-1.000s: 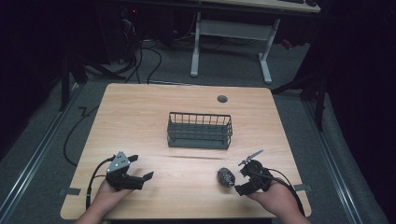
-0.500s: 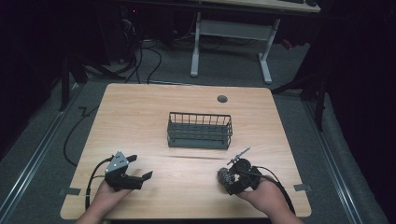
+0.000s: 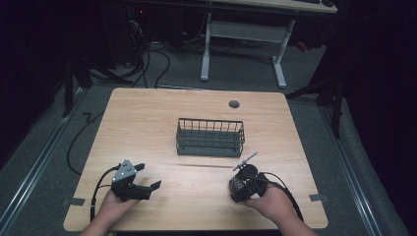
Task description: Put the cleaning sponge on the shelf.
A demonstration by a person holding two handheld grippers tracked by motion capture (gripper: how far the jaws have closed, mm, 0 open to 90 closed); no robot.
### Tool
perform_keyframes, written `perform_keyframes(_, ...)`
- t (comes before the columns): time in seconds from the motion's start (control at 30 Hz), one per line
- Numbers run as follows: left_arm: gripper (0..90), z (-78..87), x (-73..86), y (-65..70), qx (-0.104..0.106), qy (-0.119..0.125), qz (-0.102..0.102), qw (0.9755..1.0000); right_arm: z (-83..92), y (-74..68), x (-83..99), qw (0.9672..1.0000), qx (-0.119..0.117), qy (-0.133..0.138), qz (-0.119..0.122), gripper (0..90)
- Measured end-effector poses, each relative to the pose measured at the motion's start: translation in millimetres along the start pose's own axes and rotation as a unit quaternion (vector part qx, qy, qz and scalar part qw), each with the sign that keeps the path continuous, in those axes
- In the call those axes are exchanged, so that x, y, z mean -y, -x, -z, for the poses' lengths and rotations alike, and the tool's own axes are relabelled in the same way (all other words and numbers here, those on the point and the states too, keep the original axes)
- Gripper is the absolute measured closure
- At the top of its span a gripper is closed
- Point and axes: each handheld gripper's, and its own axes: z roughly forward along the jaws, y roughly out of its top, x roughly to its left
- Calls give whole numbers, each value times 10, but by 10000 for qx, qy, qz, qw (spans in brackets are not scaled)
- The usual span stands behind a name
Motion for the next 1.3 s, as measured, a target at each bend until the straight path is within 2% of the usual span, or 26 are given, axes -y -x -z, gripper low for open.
perform_keyframes(0.1,75,7,-1,-4,3,2,-1,10000,-40,33,-30,10000,-72,23,32,265)
perform_keyframes(0.2,75,20,-2,-9,-3,25,10,10000,-107,65,-53,9999,-146,-84,-23,285)
perform_keyframes(0.3,75,24,2,-12,7,21,17,10000,-151,103,-57,9999,-147,-64,-28,375)
perform_keyframes(0.4,75,19,3,-12,6,33,25,10000,-144,122,-55,9997,-204,-34,-112,416)
perform_keyframes(0.6,76,16,0,-11,9,31,22,10000,-141,107,-56,9999,-141,-78,24,436)
perform_keyframes(0.83,76,13,7,-1,37,1,27,10000,-162,90,-80,9998,-137,-131,42,457)
perform_keyframes(1.0,76,18,4,2,33,24,34,10000,-116,48,-91,9997,55,-142,172,487)
perform_keyframes(1.1,76,24,3,-2,34,35,46,10000,-66,68,-110,9999,-6,-114,120,486)
perform_keyframes(1.17,76,21,1,-7,31,30,29,10000,-15,87,-119,9999,-57,-96,-130,485)
perform_keyframes(1.23,76,18,1,-9,28,29,22,10000,14,142,-131,10000,-59,-41,44,484)
perform_keyframes(1.3,76,17,1,-13,24,16,24,10000,49,163,-135,10000,-52,-40,-57,482)
